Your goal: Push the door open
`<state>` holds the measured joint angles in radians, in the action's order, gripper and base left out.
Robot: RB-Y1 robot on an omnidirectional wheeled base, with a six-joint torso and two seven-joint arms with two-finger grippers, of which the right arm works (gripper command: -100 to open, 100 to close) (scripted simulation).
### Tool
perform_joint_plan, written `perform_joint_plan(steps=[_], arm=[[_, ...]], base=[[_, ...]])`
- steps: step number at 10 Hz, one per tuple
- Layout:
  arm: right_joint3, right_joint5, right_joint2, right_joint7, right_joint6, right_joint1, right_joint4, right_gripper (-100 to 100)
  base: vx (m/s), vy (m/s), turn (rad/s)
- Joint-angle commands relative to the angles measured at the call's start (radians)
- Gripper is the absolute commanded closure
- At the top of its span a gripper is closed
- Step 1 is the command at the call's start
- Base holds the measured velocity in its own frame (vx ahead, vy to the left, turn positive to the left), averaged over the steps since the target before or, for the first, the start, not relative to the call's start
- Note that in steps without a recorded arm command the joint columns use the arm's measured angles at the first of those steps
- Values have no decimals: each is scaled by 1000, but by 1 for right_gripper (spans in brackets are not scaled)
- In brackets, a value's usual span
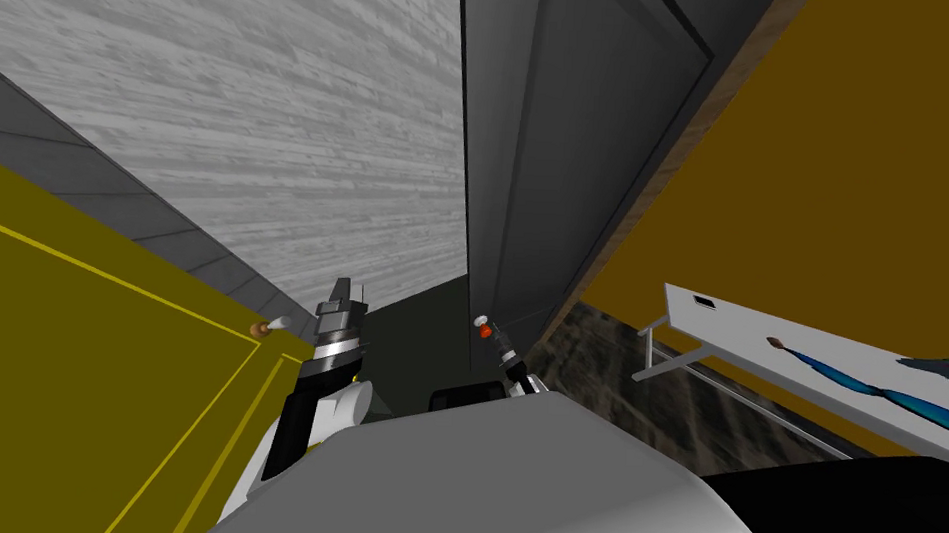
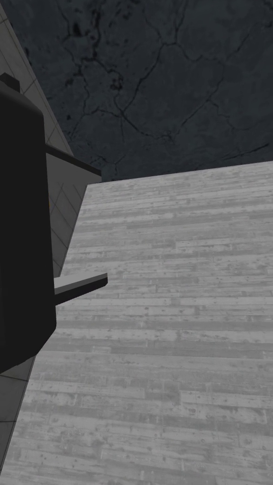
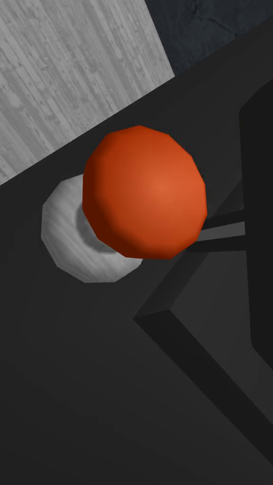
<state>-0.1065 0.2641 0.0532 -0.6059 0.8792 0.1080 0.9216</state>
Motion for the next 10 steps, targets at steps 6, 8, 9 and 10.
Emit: perform_joint_plan(steps=[6,8,9,10], arm=[[14,23,14,-163,-20,-20,-17,-100],[20,33,19,-226,-29,-29,-24,-100],[20,33,19,-233,-29,-29,-24,-100],[23,38,21,-270,-33,-33,-28,-100]], base=[[-88,18,-22],[-66,23,-28],[-48,18,-14],[-58,6,-17]])
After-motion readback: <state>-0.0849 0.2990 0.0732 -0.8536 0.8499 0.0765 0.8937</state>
